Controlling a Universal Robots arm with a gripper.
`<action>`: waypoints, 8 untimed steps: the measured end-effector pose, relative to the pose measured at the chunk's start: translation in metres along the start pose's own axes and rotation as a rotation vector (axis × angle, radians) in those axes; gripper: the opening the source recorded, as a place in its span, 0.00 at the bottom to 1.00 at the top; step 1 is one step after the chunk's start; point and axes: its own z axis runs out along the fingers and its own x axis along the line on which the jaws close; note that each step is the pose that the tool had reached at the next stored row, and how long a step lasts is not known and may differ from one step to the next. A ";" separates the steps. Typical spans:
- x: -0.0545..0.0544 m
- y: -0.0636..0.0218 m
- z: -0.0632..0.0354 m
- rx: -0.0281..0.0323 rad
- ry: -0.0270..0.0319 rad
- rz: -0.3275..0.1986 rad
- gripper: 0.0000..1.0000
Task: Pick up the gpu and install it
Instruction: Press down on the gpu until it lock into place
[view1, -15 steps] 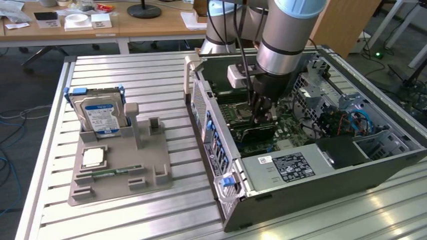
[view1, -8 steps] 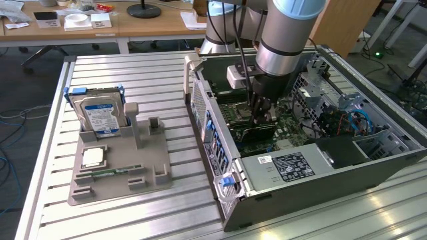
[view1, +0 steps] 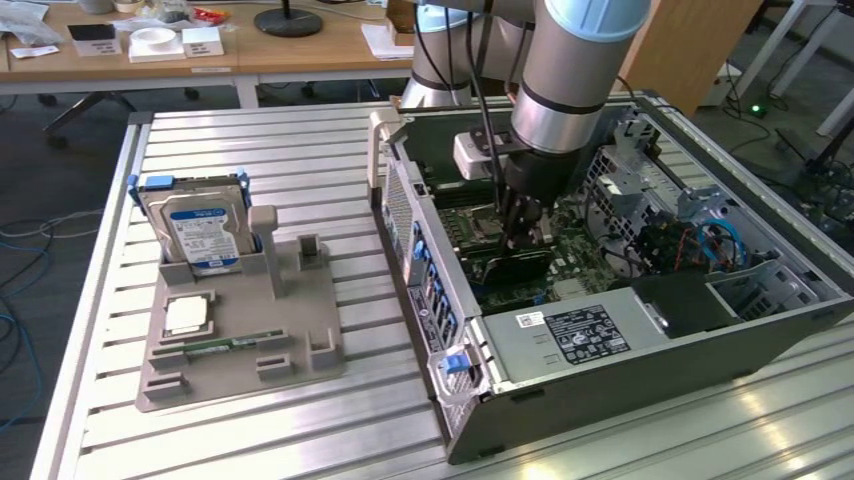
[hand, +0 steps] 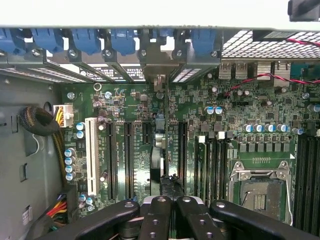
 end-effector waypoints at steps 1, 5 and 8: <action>0.000 0.0000 0.0001 0.0001 -0.0001 0.000 0.11; 0.000 0.0000 0.0006 0.0001 -0.0001 0.000 0.11; 0.000 0.0000 0.0007 0.0000 0.0000 0.000 0.11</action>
